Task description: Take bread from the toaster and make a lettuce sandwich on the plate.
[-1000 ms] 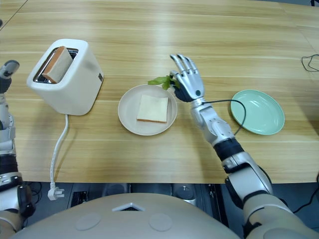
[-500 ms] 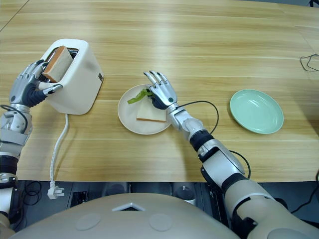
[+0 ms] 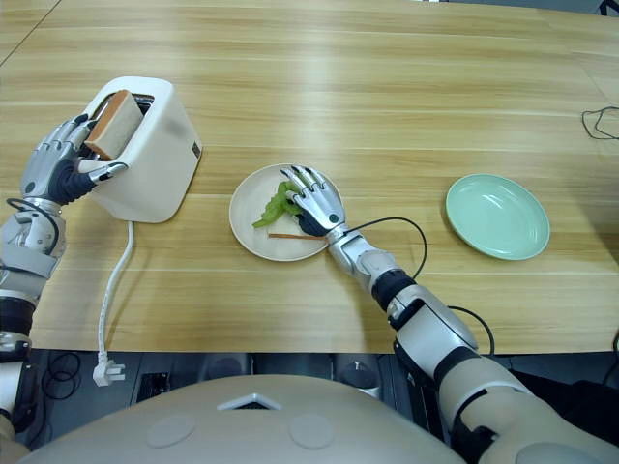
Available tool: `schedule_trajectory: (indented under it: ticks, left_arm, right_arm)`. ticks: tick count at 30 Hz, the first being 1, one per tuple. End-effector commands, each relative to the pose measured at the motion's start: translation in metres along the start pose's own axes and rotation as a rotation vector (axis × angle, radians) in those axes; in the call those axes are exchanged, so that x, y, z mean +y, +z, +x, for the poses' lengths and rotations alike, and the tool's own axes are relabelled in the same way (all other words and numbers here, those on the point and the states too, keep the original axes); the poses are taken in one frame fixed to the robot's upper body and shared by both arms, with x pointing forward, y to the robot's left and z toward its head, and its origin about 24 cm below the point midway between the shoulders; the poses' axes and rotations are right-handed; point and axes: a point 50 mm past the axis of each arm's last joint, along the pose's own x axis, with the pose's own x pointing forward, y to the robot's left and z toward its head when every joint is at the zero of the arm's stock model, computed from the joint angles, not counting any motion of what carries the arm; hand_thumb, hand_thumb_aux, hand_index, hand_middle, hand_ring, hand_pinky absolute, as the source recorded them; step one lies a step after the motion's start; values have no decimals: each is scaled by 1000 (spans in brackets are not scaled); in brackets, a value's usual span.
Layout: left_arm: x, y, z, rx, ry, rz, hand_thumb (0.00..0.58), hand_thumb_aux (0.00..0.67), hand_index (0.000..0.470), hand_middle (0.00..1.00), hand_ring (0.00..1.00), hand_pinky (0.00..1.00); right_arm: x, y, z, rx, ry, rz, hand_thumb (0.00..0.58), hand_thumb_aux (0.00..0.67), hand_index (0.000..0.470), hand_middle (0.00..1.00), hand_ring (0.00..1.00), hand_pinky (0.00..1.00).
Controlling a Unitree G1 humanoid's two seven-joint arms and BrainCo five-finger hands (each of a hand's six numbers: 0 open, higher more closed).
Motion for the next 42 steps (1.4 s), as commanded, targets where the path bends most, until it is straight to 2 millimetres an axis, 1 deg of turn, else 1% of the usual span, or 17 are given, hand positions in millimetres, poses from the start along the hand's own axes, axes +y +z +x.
schedule_trajectory:
  ticks: [1,2,3,4,5,6,7,14,24,26,32,33,34,35,36,39,42]
  left_arm:
    - [0,8,4,-28,-2,8,53,32,22,0,0,0]
    - [0,10,5,-33,3,8,53,32,22,0,0,0]
    - [1,11,6,-39,7,5,405,302,207,0,0,0]
    - [2,13,6,-44,12,1,491,407,280,0,0,0]
    - [3,14,6,-49,19,-4,555,531,364,0,0,0]
    - [4,14,7,-52,26,-7,571,589,404,0,0,0]
    - [6,15,7,-58,34,-11,580,670,460,0,0,0]
    - [19,22,7,-104,110,-30,580,670,460,0,0,0]
    - [9,20,6,-90,65,-75,580,670,460,0,0,0]
    - [9,19,6,-84,75,-120,580,670,460,0,0,0]
    - [21,17,10,-69,164,-268,580,670,460,4,4,4]
    - [22,17,10,-71,172,-285,580,670,460,361,361,361]
    - [23,17,10,-74,177,-299,580,670,460,431,431,431]
    - [24,18,10,-80,180,-326,580,670,460,431,431,431]
    - [25,19,9,-85,184,-350,580,670,460,1000,1000,1000]
    - [30,17,10,-87,218,-395,580,670,460,1000,1000,1000]
    - [34,16,11,-82,253,-435,580,670,460,1000,1000,1000]
  right_arm:
    - [10,-7,-17,37,72,-20,405,302,207,0,0,0]
    - [10,-8,-18,41,70,-19,405,302,207,0,0,0]
    - [10,-8,-19,45,69,-18,0,0,0,0,0,0]
    - [10,-8,-20,48,65,-18,0,0,0,0,0,0]
    - [9,-9,-20,50,60,-16,0,0,0,0,0,0]
    - [9,-9,-21,52,56,-15,0,0,0,0,0,0]
    - [8,-9,-21,53,47,-14,0,0,0,0,0,0]
    - [-1,-13,-25,70,-20,-7,0,0,0,0,0,0]
    - [-15,-12,-26,65,-122,-1,0,0,0,0,0,0]
    - [-18,-14,-27,71,-141,3,0,0,0,0,0,0]
    - [-30,-17,-29,75,-214,12,0,0,0,0,0,0]
    - [-32,-16,-29,72,-232,12,0,0,0,0,0,0]
    - [-34,-16,-29,71,-248,14,0,0,0,0,0,0]
    - [-37,-16,-29,73,-270,15,0,0,0,0,0,0]
    - [-40,-17,-30,77,-290,14,0,0,0,0,0,0]
    - [-47,-21,-31,92,-336,17,0,0,0,0,0,0]
    - [-48,-23,-31,103,-336,14,0,0,0,0,0,0]
